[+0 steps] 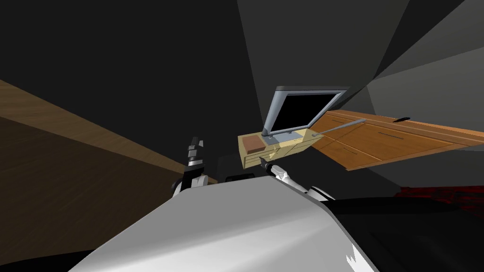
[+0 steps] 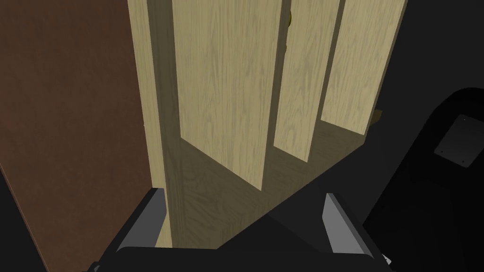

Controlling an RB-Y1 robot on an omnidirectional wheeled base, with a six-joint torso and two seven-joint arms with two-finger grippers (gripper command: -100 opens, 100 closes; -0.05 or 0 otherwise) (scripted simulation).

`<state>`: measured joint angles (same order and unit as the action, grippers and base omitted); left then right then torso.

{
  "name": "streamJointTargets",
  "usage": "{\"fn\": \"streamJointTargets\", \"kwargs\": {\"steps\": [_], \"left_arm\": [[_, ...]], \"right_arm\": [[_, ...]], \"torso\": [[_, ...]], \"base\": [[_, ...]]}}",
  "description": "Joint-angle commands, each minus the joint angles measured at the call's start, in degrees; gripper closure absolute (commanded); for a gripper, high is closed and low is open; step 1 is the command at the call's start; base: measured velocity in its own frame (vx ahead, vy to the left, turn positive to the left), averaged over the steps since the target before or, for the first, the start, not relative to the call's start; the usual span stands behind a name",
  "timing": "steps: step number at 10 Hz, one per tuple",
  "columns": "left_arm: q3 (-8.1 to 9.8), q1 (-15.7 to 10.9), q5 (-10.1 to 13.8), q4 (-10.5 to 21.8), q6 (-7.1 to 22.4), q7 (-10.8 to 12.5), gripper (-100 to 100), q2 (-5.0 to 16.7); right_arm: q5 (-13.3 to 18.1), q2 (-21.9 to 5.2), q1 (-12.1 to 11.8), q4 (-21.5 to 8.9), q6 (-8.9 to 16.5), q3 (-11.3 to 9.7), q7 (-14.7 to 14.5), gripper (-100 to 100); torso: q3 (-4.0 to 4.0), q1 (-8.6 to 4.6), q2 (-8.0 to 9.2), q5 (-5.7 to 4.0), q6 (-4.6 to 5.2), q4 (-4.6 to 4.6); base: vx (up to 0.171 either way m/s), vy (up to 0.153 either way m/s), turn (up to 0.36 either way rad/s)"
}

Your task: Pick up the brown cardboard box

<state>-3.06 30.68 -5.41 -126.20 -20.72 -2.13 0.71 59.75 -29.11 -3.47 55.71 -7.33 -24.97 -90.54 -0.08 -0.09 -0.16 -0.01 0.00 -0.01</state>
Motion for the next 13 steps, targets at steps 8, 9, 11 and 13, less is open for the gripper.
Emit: {"fn": "streamJointTargets", "kwargs": {"steps": [8,9,11,13], "left_arm": [[0.01,0.00,0.00,0.00,0.00,0.00,0,0.00],[0.01,0.00,0.00,0.00,0.00,0.00,0,0.00],[0.00,0.00,0.00,0.00,0.00,0.00,0,0.00],[0.00,-0.01,0.00,0.00,0.00,0.00,0,0.00]], "right_arm": [[6.68,-1.74,0.50,-1.59,9.29,-1.85,13.91,-100],[6.68,-1.74,0.50,-1.59,9.29,-1.85,15.29,-100],[6.68,-1.74,0.50,-1.59,9.29,-1.85,17.62,-100],[10.45,-3.54,1.09,-3.24,13.68,-3.79,21.52,-100]], "torso": [[0.11,-0.12,0.18,-0.03,0.02,0.04],[0.02,-0.08,0.03,-0.02,0.02,0.01],[-0.01,-0.07,-0.01,-0.02,0.01,0.00],[0.19,-0.15,0.38,-0.02,0.04,0.05]], "base": [[-0.044,-0.014,0.138],[0.017,0.007,-0.009],[0.005,0.002,0.002],[-0.145,-0.014,0.443]]}}
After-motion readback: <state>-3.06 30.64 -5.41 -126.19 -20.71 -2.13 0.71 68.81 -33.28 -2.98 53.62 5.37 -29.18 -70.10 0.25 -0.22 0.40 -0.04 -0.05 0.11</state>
